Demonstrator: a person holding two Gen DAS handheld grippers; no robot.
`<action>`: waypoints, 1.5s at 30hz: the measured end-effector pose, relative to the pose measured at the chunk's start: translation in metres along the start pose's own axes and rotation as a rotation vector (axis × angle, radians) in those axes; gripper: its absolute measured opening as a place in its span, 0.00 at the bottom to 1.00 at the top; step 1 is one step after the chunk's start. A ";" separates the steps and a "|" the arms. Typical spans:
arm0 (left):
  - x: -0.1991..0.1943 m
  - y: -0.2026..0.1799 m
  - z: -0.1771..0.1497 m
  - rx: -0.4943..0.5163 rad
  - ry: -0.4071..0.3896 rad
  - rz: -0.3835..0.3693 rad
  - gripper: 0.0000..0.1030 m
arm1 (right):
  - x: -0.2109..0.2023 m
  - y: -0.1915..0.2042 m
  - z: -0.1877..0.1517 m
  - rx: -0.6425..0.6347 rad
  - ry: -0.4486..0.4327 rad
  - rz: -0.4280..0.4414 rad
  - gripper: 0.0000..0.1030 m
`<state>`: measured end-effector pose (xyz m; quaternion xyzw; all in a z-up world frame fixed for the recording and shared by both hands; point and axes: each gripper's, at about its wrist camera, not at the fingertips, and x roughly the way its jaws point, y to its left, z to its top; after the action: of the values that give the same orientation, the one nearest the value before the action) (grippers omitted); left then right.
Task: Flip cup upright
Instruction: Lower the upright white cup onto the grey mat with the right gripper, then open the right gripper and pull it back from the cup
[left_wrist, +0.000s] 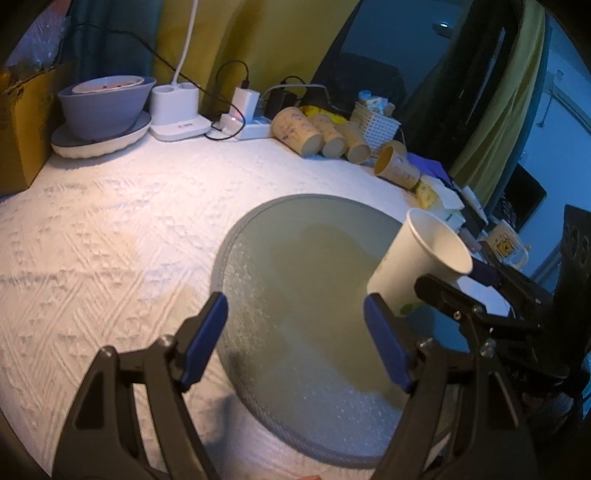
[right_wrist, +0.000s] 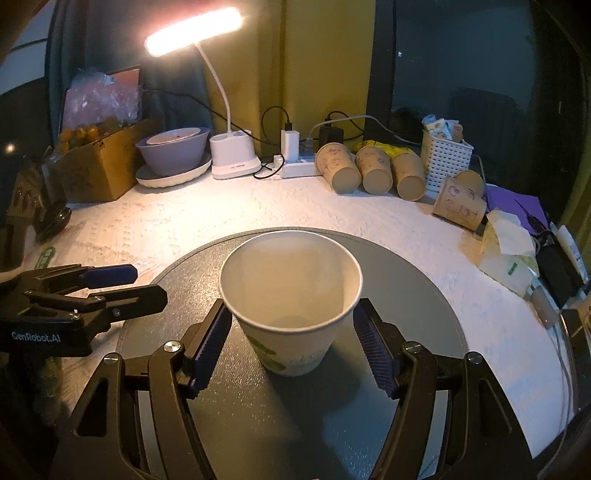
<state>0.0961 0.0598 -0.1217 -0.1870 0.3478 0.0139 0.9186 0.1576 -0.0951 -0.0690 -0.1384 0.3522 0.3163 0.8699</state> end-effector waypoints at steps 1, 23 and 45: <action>-0.001 -0.001 -0.001 0.003 -0.001 0.000 0.75 | -0.001 0.001 0.000 -0.001 0.001 0.000 0.70; -0.061 -0.042 -0.013 0.105 -0.101 -0.031 0.75 | -0.060 0.006 -0.015 0.029 -0.057 -0.011 0.74; -0.143 -0.095 -0.010 0.270 -0.298 -0.018 0.86 | -0.156 0.009 -0.005 0.027 -0.197 -0.065 0.74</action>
<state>-0.0040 -0.0170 -0.0047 -0.0612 0.2051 -0.0136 0.9767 0.0630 -0.1614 0.0367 -0.1063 0.2643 0.2952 0.9120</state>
